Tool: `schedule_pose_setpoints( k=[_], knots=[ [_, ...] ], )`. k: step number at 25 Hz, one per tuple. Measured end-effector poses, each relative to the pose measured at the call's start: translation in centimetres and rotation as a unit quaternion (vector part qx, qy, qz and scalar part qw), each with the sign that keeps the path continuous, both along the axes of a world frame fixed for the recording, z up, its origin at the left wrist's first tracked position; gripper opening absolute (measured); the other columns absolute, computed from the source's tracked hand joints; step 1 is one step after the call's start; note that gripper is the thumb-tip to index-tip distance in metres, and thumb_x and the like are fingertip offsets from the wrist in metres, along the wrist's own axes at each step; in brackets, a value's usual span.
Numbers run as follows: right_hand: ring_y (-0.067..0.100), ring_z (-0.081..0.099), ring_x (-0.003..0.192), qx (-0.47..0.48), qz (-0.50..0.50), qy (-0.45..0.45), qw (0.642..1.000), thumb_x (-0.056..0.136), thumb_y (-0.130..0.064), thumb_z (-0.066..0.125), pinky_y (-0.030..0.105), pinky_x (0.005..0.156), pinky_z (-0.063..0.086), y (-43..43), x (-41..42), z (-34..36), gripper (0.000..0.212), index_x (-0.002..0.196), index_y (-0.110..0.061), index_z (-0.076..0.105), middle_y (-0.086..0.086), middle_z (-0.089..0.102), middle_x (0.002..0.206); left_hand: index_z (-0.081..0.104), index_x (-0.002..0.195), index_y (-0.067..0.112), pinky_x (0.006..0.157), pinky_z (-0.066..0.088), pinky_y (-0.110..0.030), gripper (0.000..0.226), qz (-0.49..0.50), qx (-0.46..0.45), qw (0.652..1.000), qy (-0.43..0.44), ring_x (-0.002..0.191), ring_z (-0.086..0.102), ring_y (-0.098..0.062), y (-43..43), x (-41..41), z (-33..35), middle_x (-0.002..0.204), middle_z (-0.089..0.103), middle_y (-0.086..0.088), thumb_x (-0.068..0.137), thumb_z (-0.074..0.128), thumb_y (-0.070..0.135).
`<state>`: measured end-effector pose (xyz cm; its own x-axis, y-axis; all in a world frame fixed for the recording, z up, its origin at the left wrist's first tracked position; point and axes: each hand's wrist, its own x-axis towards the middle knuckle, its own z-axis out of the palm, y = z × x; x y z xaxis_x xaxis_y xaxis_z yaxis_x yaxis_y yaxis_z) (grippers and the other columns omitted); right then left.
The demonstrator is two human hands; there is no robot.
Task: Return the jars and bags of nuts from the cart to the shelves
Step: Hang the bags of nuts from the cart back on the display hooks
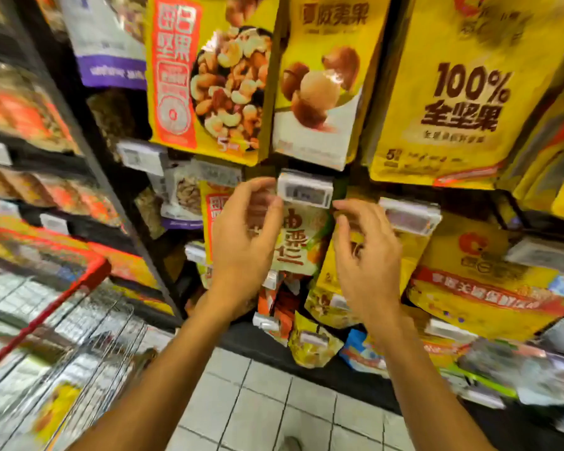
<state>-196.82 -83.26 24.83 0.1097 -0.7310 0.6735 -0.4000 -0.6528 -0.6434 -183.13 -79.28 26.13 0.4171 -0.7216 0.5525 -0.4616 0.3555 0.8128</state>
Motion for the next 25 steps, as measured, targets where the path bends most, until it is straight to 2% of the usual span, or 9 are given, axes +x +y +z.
schedule_pose_setpoints(
  k=[3,5,9,12,14,16,19,22,25],
  knots=[
    [0.007,0.061,0.079,0.157,0.147,0.076,0.974,0.095,-0.018,0.048,0.013,0.067,0.046,7.5,5.5,-5.2,0.02,0.105,-0.012,0.065,0.001,0.069,0.092,0.064,0.081,0.019,0.062,0.048,-0.016,0.017,0.095,0.116,0.979,0.137,0.065,0.06,-0.002,11.9,5.2,-6.4,0.067,0.065,0.01,0.093,0.055,0.012],
    [0.012,0.065,0.078,0.239,0.231,0.132,0.934,0.097,-0.02,0.048,0.026,0.069,0.052,13.5,9.3,-8.9,0.018,0.101,-0.017,0.065,-0.004,0.07,0.085,0.063,0.072,0.02,0.059,0.045,-0.016,0.026,0.19,0.172,0.946,0.197,0.058,0.058,-0.001,20.8,7.8,-9.8,0.059,0.063,0.013,0.094,0.053,0.01],
    [0.005,0.068,0.072,0.355,0.369,0.186,0.839,0.096,-0.021,0.047,0.033,0.067,0.054,24.8,14.5,-14.3,0.02,0.086,-0.035,0.058,-0.017,0.067,0.068,0.062,0.071,0.024,0.065,0.047,-0.033,0.025,0.329,0.232,0.874,0.273,0.057,0.06,-0.009,35.8,10.4,-13.4,0.055,0.064,0.012,0.092,0.056,0.014],
    [-0.001,0.066,0.067,0.339,0.451,0.235,0.791,0.096,-0.021,0.048,0.029,0.068,0.051,30.8,19.5,-15.0,0.029,0.079,-0.043,0.055,-0.025,0.066,0.063,0.062,0.072,0.021,0.062,0.047,-0.027,0.031,0.423,0.192,0.827,0.318,0.053,0.057,-0.003,43.2,12.9,-13.9,0.052,0.062,0.007,0.095,0.048,0.005],
    [0.007,0.068,0.069,0.302,0.485,0.243,0.784,0.095,-0.021,0.05,0.035,0.069,0.053,32.8,23.2,-14.2,0.029,0.076,-0.041,0.056,-0.022,0.065,0.061,0.062,0.071,0.021,0.057,0.045,-0.015,0.033,0.453,0.166,0.81,0.334,0.051,0.055,0.0,45.7,14.5,-13.7,0.051,0.06,0.007,0.094,0.048,0.003],
    [0.006,0.067,0.068,0.272,0.521,0.239,0.773,0.094,-0.025,0.05,0.03,0.068,0.053,33.6,26.9,-13.4,0.022,0.079,-0.038,0.058,-0.02,0.064,0.066,0.062,0.073,0.018,0.054,0.042,-0.009,0.029,0.468,0.145,0.798,0.351,0.05,0.054,0.003,47.0,16.3,-13.4,0.051,0.06,0.008,0.094,0.048,0.002],
    [-0.008,0.062,0.064,0.269,0.555,0.24,0.75,0.094,-0.03,0.048,0.011,0.063,0.047,33.3,33.0,-13.0,0.018,0.082,-0.027,0.062,-0.022,0.063,0.064,0.063,0.079,0.008,0.054,0.042,-0.008,0.021,0.484,0.124,0.787,0.362,0.05,0.053,0.003,47.7,20.2,-13.2,0.058,0.059,0.002,0.094,0.048,0.002],
    [-0.01,0.06,0.058,0.294,0.556,0.236,0.74,0.097,-0.02,0.047,0.006,0.059,0.044,31.0,40.4,-13.2,0.021,0.082,-0.024,0.061,-0.017,0.064,0.065,0.063,0.084,0.004,0.052,0.042,-0.007,0.019,0.492,0.109,0.779,0.373,0.05,0.055,0.003,46.8,26.5,-13.0,0.06,0.059,0.0,0.095,0.048,0.005],
    [-0.009,0.055,0.048,0.246,0.544,0.311,0.74,0.097,-0.026,0.046,0.006,0.043,0.035,27.2,49.1,-14.6,0.022,0.082,-0.026,0.061,-0.018,0.063,0.064,0.064,0.083,0.013,0.052,0.044,-0.009,0.019,0.474,0.122,0.769,0.411,0.052,0.057,0.003,44.5,34.8,-13.7,0.063,0.063,0.005,0.095,0.049,0.009]
  ],
)
